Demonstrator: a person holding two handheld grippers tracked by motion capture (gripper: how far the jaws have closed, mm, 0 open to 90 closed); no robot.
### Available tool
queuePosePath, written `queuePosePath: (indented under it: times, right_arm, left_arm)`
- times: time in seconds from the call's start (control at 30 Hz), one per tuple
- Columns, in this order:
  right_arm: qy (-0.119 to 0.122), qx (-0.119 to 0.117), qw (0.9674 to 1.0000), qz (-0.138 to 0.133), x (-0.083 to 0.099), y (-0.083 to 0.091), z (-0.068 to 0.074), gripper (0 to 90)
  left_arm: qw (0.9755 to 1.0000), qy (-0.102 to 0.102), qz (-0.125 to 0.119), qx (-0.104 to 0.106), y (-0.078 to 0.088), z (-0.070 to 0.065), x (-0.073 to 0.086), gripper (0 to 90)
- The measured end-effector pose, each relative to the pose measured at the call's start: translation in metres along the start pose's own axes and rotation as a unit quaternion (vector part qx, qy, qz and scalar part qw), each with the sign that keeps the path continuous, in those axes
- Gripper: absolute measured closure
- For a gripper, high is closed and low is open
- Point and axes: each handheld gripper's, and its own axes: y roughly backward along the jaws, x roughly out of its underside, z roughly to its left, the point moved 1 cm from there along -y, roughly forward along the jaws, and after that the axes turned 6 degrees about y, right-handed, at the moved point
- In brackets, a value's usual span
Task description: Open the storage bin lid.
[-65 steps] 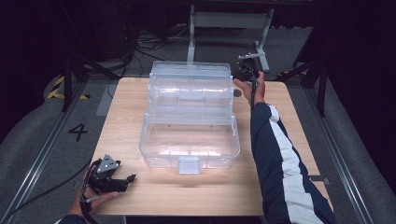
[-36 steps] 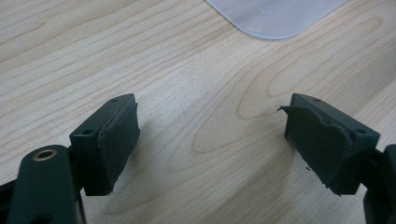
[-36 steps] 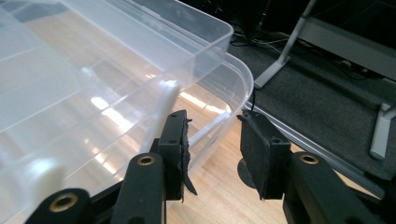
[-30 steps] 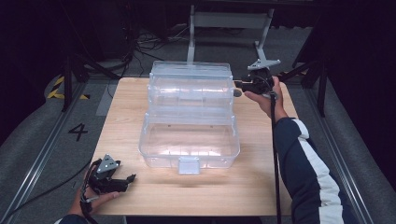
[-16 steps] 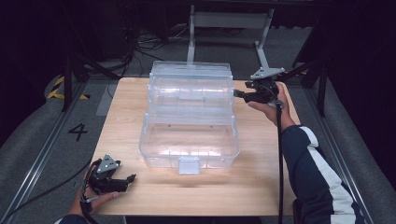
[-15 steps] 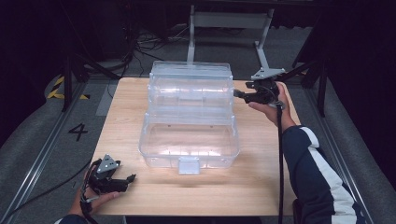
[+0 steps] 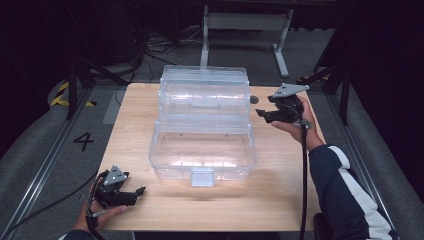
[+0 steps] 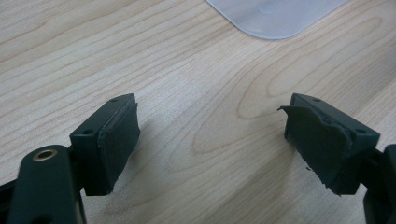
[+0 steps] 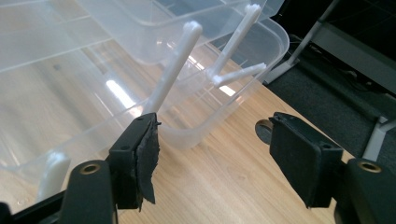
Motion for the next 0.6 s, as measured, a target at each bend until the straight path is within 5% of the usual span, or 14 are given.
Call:
queuePosePath:
  times: [0.6]
  right_arm:
    - [0.009,0.000,0.9998,0.016,0.040,0.015,0.021,29.2]
  left_arm:
    - [1.0000,0.001,0.001,0.001,0.000,0.000,0.000,18.1]
